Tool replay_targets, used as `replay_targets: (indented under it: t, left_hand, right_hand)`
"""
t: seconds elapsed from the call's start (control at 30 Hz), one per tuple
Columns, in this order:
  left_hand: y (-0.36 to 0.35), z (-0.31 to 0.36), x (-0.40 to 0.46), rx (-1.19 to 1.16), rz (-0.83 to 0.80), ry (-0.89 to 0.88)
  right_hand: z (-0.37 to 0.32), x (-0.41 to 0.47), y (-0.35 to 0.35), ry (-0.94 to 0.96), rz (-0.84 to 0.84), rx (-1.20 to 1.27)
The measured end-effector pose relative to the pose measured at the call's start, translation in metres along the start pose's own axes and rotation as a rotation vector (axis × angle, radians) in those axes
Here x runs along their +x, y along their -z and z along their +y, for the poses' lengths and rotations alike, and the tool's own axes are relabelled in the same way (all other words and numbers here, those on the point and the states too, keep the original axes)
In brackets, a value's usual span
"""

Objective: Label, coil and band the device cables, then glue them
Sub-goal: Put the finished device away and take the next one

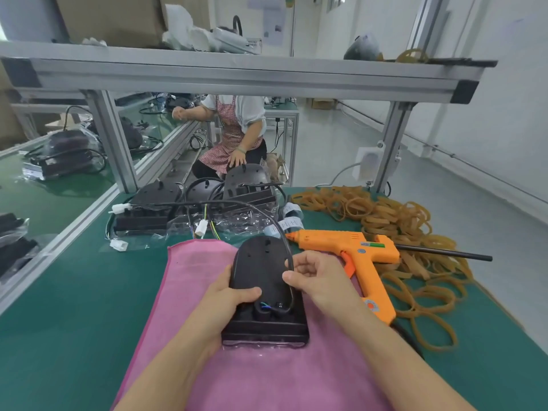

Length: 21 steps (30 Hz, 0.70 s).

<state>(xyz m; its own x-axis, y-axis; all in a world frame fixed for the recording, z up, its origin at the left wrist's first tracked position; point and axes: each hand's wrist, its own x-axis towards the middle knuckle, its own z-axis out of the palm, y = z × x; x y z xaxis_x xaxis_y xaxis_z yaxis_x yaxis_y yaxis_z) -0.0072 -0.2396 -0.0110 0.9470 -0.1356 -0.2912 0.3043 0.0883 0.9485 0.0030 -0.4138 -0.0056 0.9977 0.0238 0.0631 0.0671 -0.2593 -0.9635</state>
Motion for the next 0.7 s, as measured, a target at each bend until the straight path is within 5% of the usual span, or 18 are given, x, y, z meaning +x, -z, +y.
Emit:
replay_targets:
  t: [0.17,0.33,0.5,0.7]
  left_hand:
    - [-0.003,0.000,0.008,-0.027,0.059,0.012]
    - [-0.002,-0.010,0.014,0.524,0.233,-0.035]
    - [-0.008,-0.011,0.007,0.824,0.296,-0.132]
    - [-0.024,-0.007,0.006,0.870,0.254,-0.204]
  right_hand:
    - [-0.003,0.016,0.002,-0.010,0.001,-0.045]
    - [-0.001,0.027,-0.006,-0.038,-0.041,-0.124]
    - [-0.001,0.027,-0.008,0.026,-0.008,-0.424]
    - [0.015,0.024,-0.007,-0.045,0.042,-0.305]
